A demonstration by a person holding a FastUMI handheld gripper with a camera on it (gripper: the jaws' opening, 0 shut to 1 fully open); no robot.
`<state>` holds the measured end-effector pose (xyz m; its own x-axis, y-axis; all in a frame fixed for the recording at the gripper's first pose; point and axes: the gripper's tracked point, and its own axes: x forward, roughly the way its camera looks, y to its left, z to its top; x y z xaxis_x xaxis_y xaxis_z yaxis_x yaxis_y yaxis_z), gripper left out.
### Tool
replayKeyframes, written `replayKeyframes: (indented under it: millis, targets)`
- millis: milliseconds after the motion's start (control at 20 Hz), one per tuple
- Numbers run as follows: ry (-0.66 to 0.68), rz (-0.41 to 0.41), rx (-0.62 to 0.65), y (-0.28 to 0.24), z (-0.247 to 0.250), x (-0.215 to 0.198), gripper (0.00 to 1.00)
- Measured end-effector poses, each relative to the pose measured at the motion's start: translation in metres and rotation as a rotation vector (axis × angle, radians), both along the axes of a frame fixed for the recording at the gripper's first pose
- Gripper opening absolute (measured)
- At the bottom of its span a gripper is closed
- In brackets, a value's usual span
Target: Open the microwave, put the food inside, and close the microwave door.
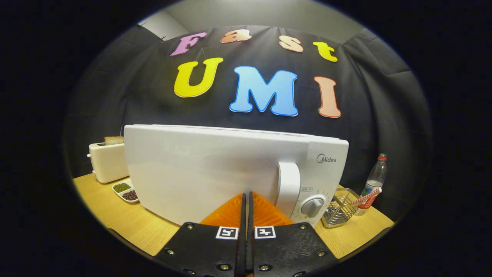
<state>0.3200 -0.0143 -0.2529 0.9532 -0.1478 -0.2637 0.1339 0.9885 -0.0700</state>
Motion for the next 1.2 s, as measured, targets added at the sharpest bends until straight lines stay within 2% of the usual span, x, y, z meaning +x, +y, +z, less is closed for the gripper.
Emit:
replayKeyframes:
  millis: [250, 550, 900, 1050, 1200]
  targets:
    - [0.003, -0.012, -0.057, -0.001, -0.003, 0.005, 0.02]
    - [0.038, 0.060, 0.071, 0.021, 0.016, -0.033, 0.03]
    - [-0.087, 0.180, 0.138, 0.046, 0.103, -0.157, 0.03]
    - [-0.127, 0.229, 0.114, 0.048, 0.140, -0.220, 0.03]
    - [-0.199, 0.231, 0.066, 0.029, 0.175, -0.279, 0.03]
